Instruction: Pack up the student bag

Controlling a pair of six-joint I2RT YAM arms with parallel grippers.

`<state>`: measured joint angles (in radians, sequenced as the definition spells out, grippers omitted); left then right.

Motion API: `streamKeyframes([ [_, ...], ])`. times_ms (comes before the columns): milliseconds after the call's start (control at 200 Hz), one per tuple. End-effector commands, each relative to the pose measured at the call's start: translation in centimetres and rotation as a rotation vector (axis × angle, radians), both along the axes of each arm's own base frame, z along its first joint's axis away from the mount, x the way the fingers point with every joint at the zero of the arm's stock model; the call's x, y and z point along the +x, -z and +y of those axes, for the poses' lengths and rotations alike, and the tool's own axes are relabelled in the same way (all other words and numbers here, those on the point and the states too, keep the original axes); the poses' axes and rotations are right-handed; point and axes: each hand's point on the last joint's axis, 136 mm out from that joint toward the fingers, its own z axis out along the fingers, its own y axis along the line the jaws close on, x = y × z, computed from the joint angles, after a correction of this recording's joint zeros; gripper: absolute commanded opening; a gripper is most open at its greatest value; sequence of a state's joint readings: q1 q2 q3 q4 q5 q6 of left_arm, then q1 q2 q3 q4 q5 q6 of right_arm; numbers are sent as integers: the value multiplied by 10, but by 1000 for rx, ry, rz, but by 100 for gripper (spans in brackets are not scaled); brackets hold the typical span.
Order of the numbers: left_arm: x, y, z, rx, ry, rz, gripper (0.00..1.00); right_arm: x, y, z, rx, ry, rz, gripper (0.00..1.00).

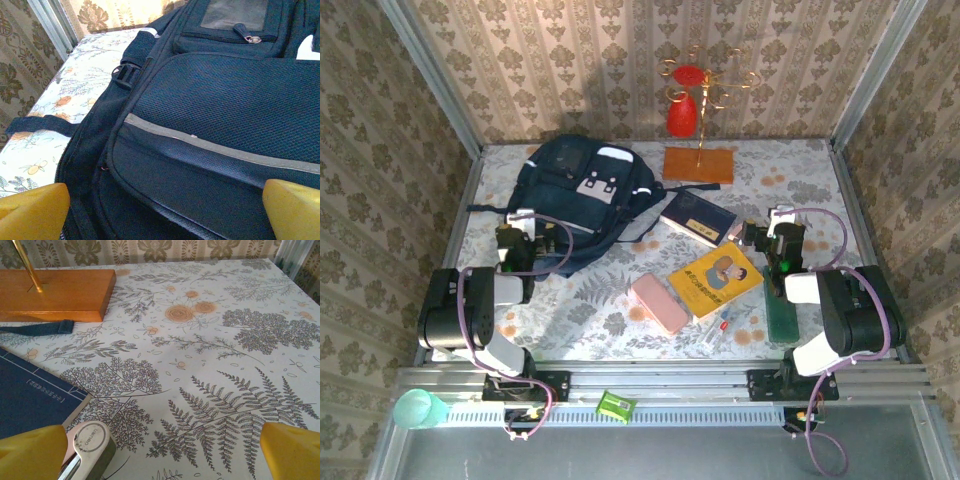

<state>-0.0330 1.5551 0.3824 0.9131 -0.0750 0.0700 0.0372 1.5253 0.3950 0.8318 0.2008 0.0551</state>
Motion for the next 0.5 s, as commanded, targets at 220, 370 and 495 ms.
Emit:
streamKeyframes([
  [220,3,-4,-1,-16,4,-8,100,5,-9,3,7,-18,-36,100],
  [370,3,-4,-1,-21,8,-8,100,5,-9,3,7,-18,-37,100],
  [495,2,-7,-8,0,35,-15,100,4,-20,3,-4,-12,-37,100],
])
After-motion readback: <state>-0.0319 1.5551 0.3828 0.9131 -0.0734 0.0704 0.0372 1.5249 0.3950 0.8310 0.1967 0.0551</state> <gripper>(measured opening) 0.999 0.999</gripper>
